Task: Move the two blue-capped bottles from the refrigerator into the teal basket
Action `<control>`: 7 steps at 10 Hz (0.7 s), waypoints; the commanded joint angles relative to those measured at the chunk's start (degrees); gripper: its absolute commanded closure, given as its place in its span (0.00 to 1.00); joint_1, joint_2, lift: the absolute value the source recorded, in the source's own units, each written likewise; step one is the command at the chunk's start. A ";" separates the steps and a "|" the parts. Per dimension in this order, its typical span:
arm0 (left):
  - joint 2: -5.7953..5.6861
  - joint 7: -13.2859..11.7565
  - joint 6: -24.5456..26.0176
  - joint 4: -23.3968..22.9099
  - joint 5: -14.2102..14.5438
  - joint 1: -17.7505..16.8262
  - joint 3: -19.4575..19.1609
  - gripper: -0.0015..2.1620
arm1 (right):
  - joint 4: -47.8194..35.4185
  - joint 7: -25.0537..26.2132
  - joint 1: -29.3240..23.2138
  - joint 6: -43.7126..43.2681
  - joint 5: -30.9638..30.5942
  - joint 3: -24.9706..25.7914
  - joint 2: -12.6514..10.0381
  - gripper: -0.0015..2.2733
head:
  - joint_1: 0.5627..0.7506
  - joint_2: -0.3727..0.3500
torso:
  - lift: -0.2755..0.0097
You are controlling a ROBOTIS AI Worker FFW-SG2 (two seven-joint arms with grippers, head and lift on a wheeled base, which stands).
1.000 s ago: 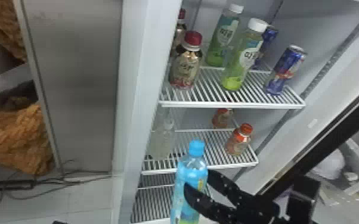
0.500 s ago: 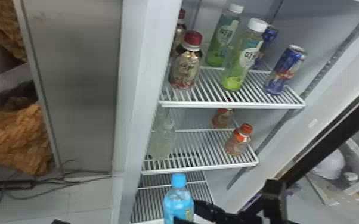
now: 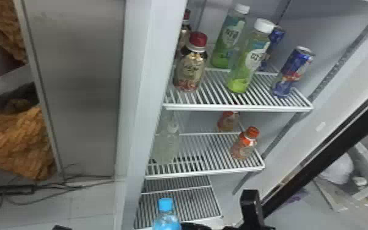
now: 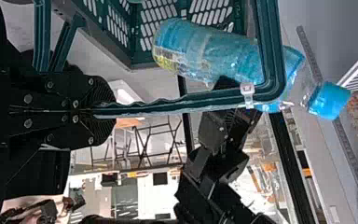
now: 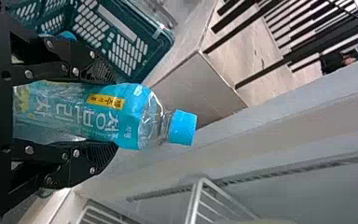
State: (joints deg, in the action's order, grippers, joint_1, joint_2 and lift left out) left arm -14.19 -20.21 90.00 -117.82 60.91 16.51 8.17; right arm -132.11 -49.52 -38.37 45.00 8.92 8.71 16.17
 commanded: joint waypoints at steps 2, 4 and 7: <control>0.04 0.00 0.03 0.05 0.09 0.22 -0.09 0.55 | 1.68 -1.37 0.97 -3.66 -0.74 0.52 -0.18 0.16 | 0.70 0.03 | 0.46; 0.12 0.00 0.03 0.05 0.09 0.22 -0.09 0.55 | 1.12 -1.37 0.12 -10.98 -1.62 2.54 -1.23 0.13 | 0.70 0.03 | 0.46; 0.30 0.00 0.03 -0.09 0.09 0.22 -0.09 0.55 | 1.83 1.00 -1.00 -24.19 -2.50 8.60 -5.71 0.13 | 0.70 0.03 | 0.46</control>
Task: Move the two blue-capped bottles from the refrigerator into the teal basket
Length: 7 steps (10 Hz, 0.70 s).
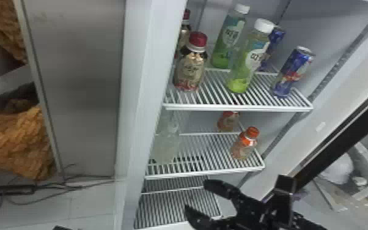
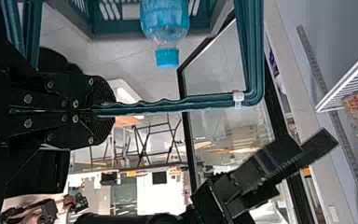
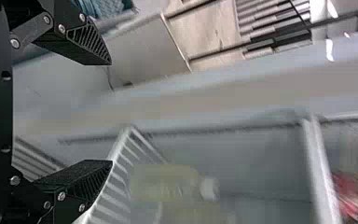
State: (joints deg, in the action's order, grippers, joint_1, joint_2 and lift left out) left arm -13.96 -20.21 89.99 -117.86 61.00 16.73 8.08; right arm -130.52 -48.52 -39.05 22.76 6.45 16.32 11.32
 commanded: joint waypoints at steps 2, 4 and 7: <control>0.34 0.00 0.04 -0.05 -0.09 0.00 -0.17 0.55 | 1.78 3.08 -1.73 -9.82 -0.21 1.87 -3.32 0.13 | 0.70 0.03 | 0.46; 0.51 0.00 0.04 -0.05 -0.09 0.14 -0.26 0.55 | 4.59 8.00 -2.29 -18.40 0.14 1.87 -5.69 0.13 | 0.70 0.03 | 0.46; 0.86 0.00 0.04 -0.05 -0.44 0.28 -0.53 0.55 | 5.72 16.70 -3.84 -27.82 0.67 1.35 -7.54 0.13 | 0.70 0.03 | 0.46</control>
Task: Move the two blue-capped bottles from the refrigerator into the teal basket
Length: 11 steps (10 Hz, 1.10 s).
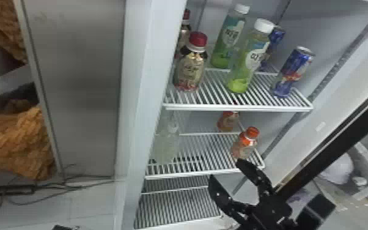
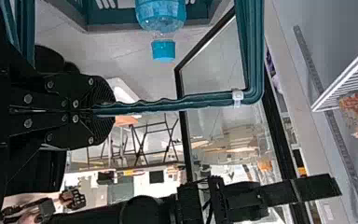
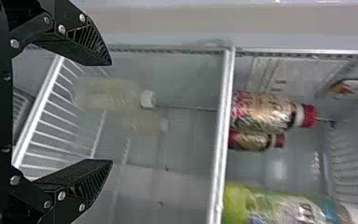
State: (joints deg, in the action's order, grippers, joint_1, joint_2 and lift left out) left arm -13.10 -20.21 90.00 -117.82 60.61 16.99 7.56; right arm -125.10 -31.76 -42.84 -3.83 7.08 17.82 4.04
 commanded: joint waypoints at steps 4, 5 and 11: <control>0.10 0.00 0.03 0.05 -0.05 0.02 -0.09 0.55 | 2.83 10.93 -2.16 -13.75 1.45 -2.62 -1.23 0.13 | 0.70 0.03 | 0.46; 0.18 0.00 0.03 -0.09 -0.14 -0.12 -0.17 0.55 | 3.68 11.37 -2.16 -13.75 1.89 -2.62 -1.31 0.13 | 0.70 0.03 | 0.46; 0.36 0.09 0.03 0.05 -0.14 -0.12 -0.26 0.55 | 6.35 12.33 -1.73 -15.16 3.91 -3.58 -1.40 0.13 | 0.70 0.03 | 0.46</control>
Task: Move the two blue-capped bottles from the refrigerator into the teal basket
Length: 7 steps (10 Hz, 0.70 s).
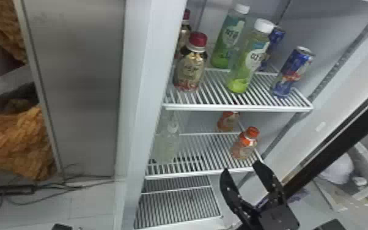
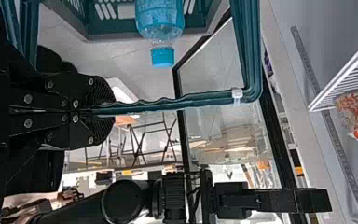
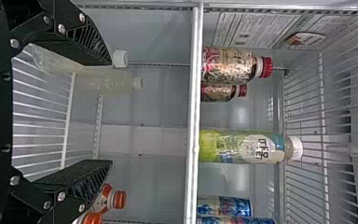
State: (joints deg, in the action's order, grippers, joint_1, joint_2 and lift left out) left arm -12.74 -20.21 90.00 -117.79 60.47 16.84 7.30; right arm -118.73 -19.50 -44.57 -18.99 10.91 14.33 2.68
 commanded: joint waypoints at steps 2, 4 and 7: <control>0.00 -0.01 0.03 -0.13 0.00 -0.11 0.00 0.55 | 0.12 0.08 0.00 -0.13 0.08 -0.09 -0.04 0.13 | 0.70 0.03 | 0.46; 0.00 -0.01 0.03 0.01 0.09 0.03 0.00 0.55 | 0.12 0.08 0.00 -0.27 0.17 -0.09 0.05 0.13 | 0.70 0.03 | 0.46; 0.09 -0.01 0.03 -0.13 0.09 0.31 -0.18 0.55 | 0.40 0.08 0.00 -0.42 0.61 -0.09 -0.04 0.13 | 0.70 0.03 | 0.46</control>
State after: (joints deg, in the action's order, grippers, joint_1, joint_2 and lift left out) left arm -12.65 -20.20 90.00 -117.80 60.56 17.08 7.16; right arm -118.35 -19.42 -44.61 -19.35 11.47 14.27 2.66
